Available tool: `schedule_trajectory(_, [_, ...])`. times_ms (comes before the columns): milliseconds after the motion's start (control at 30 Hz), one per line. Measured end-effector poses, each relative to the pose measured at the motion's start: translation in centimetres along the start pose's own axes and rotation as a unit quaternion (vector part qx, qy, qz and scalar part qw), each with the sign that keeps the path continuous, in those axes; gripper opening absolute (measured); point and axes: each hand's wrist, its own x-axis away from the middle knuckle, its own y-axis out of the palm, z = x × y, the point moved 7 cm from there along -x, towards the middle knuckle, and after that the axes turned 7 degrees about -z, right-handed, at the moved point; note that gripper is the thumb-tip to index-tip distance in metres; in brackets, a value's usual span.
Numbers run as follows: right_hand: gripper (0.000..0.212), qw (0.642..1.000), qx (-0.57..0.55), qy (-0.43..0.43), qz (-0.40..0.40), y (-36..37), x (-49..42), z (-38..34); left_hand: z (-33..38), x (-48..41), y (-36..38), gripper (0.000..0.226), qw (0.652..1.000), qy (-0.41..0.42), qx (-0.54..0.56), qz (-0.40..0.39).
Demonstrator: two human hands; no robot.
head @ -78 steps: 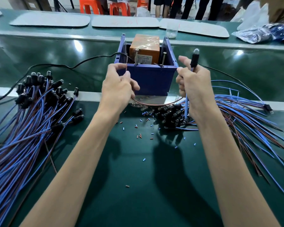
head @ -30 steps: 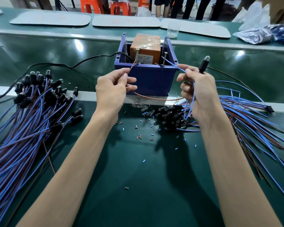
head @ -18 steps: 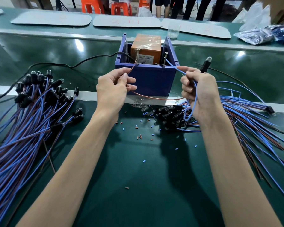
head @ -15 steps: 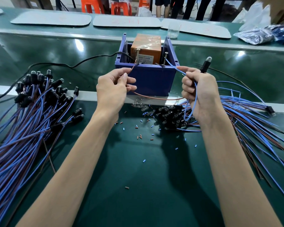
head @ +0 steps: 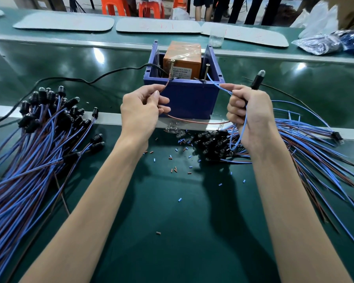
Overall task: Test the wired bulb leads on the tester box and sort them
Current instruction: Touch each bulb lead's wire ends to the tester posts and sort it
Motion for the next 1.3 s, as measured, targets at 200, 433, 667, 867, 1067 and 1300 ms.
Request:
schedule_trajectory(200, [0.034,1.0,0.021,0.004,-0.001,-0.02,0.08,0.02,-0.01,0.05,0.06,0.025,1.0,0.001,-0.005,-0.002])
schedule_trajectory(433, [0.035,0.999,0.035,0.007,-0.005,0.06,-0.05,0.11,0.02,0.02,0.01,0.027,1.0,0.001,-0.01,-0.005])
schedule_trajectory(667, [0.035,0.999,0.04,0.009,-0.013,0.19,0.02,0.15,0.09,0.06,0.05,0.026,1.0,0.001,-0.012,-0.007])
schedule_trajectory(867, [0.035,0.998,0.05,0.019,-0.028,0.42,0.01,0.33,0.08,0.11,0.02,0.025,1.0,0.001,-0.018,-0.007])
schedule_trajectory(1067, [0.034,0.997,0.06,0.019,-0.034,0.76,0.08,0.37,0.03,0.08,-0.07,0.022,1.0,-0.003,-0.002,-0.003])
schedule_trajectory(1300, [0.032,0.998,0.053,-0.006,0.016,0.09,0.19,-0.14,0.03,0.13,-0.08,0.021,1.0,-0.001,0.018,0.0])
